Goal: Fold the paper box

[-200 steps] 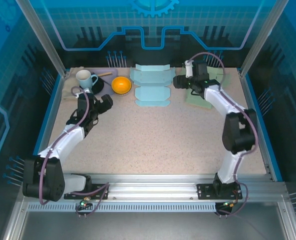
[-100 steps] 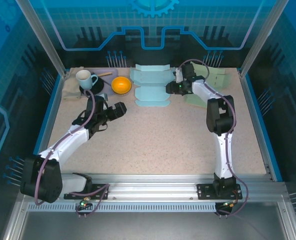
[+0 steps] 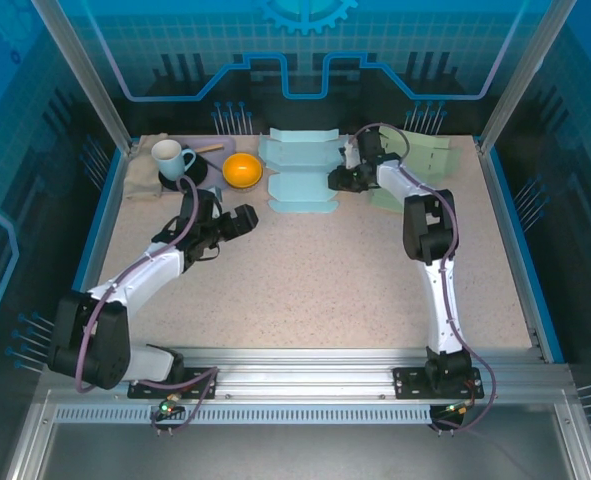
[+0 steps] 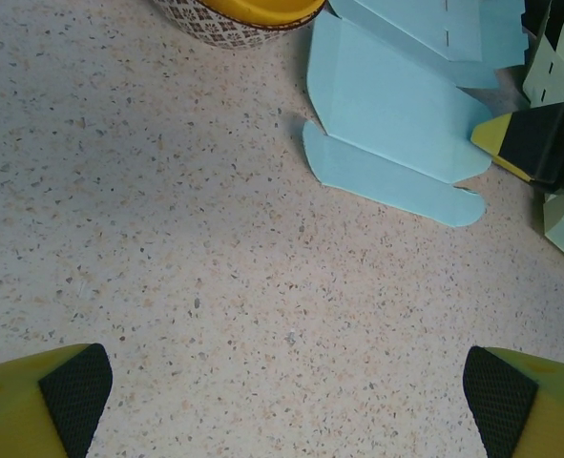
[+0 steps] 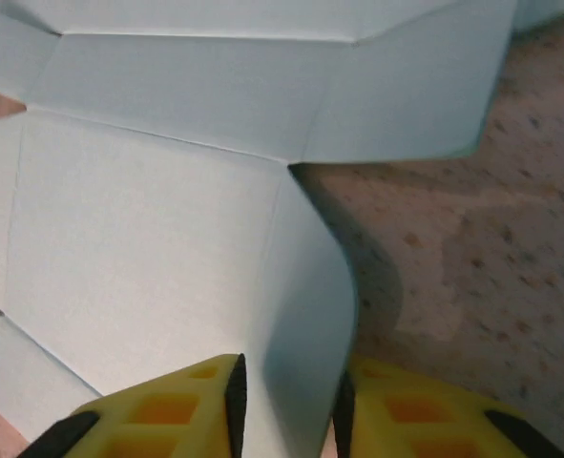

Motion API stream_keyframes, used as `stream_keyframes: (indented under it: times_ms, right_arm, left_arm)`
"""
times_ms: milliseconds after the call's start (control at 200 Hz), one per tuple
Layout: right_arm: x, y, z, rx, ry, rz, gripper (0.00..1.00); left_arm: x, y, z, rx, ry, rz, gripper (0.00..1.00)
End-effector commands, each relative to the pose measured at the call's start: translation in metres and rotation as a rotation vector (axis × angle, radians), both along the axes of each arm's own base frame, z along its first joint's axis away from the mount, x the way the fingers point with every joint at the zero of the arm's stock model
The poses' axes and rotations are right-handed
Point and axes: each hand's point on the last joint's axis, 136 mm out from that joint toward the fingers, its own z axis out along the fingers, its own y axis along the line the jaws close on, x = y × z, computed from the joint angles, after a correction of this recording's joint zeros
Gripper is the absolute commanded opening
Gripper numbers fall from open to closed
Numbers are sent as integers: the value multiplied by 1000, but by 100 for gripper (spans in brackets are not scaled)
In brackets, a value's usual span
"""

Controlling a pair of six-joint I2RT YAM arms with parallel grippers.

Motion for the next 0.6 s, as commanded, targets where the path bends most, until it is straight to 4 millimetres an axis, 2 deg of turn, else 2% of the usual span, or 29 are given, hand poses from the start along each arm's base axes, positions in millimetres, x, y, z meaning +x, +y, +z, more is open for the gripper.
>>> stream_keyframes:
  times_ms: [0,30,140,275,280,410,540,595]
  right_arm:
    - [-4,12,-3,41,35,45,8]
    - [-2,10,-2,39,40,33,0]
    - [-2,1,14,48,27,4,0]
    - [-15,-13,56,42,-42,-4,0]
    - [-15,-14,63,42,-55,-5,0]
    - [-50,-31,105,-1,-106,-2,0]
    - [-99,-47,128,11,-111,11,0]
    - [-122,-50,132,21,-107,33,0]
  left_arm:
    - [8,-9,12,-18,-33,-30,99]
    - [8,-10,12,-19,-31,-31,99]
    - [9,-11,18,-21,-32,-34,99]
    - [5,-14,30,-25,-49,-43,99]
    - [5,-14,30,-26,-51,-43,99]
    - [0,-16,40,-41,-64,-41,99]
    - [-6,-22,48,-60,-63,-55,99]
    - [-9,-27,52,-61,-71,-75,99]
